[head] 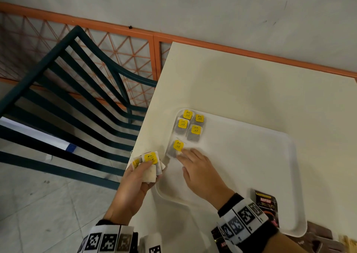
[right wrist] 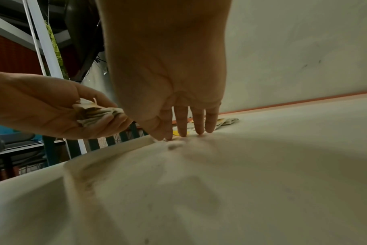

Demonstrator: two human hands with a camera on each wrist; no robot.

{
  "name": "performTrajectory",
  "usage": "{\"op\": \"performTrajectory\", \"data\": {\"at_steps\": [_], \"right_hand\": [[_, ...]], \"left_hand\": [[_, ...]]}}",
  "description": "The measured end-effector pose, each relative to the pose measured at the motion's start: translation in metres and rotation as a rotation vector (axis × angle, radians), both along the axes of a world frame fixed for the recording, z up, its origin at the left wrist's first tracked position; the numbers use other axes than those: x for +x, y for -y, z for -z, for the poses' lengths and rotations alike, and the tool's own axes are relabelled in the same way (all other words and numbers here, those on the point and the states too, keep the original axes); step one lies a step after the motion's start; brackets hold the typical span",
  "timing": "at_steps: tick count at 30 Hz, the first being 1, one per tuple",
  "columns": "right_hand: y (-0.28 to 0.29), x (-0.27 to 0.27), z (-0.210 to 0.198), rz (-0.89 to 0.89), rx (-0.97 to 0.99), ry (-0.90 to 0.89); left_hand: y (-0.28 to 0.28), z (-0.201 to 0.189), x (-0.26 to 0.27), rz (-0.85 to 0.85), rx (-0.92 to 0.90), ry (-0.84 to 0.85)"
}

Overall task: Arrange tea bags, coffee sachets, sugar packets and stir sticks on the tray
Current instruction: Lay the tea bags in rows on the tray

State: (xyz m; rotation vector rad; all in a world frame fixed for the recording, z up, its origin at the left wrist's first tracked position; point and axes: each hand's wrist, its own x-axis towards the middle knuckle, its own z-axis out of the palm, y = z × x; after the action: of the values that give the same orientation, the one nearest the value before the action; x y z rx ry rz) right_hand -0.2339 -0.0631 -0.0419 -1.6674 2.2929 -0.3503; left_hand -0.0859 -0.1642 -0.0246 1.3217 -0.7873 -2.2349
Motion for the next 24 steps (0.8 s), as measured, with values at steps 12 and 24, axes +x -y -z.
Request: {"op": "performTrajectory", "data": {"at_steps": [12, 24], "right_hand": [[0.007, -0.002, -0.006, 0.011, -0.058, 0.046], [0.012, 0.016, -0.031, 0.363, -0.145, 0.841]], "left_hand": [[-0.005, -0.012, -0.003, 0.001, 0.061, -0.194], [-0.014, -0.013, -0.009, 0.217, -0.093, -0.083]]}}
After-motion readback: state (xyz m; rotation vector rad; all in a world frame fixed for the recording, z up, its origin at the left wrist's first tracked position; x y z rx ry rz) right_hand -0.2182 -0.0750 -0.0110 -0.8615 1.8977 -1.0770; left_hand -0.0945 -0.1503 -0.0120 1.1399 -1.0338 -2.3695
